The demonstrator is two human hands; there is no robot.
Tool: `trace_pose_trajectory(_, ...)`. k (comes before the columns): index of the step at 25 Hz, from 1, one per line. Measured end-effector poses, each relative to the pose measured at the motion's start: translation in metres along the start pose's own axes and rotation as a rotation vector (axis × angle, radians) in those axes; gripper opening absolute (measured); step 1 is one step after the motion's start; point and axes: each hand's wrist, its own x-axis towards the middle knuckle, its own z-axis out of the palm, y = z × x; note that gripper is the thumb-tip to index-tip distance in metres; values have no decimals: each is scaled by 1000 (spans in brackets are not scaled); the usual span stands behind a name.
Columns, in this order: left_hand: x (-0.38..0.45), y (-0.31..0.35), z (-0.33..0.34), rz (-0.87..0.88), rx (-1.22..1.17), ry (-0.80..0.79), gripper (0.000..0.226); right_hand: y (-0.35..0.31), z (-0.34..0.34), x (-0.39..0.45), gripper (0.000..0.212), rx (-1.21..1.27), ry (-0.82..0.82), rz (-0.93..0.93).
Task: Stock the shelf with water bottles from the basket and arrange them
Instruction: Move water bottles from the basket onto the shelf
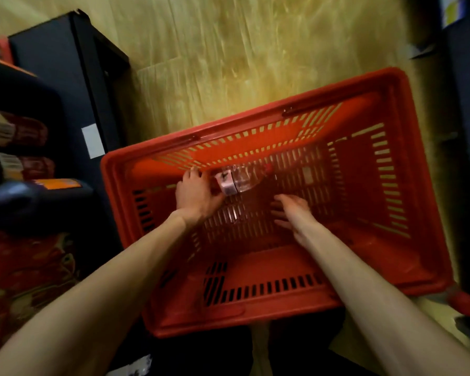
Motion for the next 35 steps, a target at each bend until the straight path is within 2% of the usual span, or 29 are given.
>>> trace_pose_trajectory(2,-5,0,8,-4,-52,-54,61,7,7,1,29,-12,-12,18)
trace_pose_trajectory(6,-12,-9,28,69,-46,-239,81,10,25,6,33,22,-1,11)
trace_pose_trajectory(9,-15,-11,39,88,-36,-256,82,11,25,14,33,38,0,33)
trace_pose_trajectory(11,-19,-8,44,144,-1,-233,78,12,22,18,25,32,12,53)
trace_pose_trajectory(13,-20,-8,46,171,-14,-211,67,13,18,19,30,-9,62,56)
trace_pose_trajectory(16,-20,-8,40,104,-66,-247,54,14,5,14,36,-47,107,41)
trace_pose_trajectory(20,-46,-3,30,-95,-422,-309,52,15,-22,-8,29,-42,139,-3)
trace_pose_trajectory(24,-77,13,23,-144,-766,-341,61,14,-37,-41,29,-14,99,-18)
trace_pose_trajectory(27,-102,41,10,-151,-997,-356,37,16,-45,-64,22,-29,77,-52)
trace_pose_trajectory(30,-126,61,-6,-120,-1039,-363,31,12,-54,-90,13,-25,84,-102)
trace_pose_trajectory(33,-146,67,-32,-97,-1046,-355,39,6,-66,-121,27,-7,95,-152)
trace_pose_trajectory(35,-161,70,-56,-76,-1046,-350,44,-5,-75,-149,44,-8,114,-204)
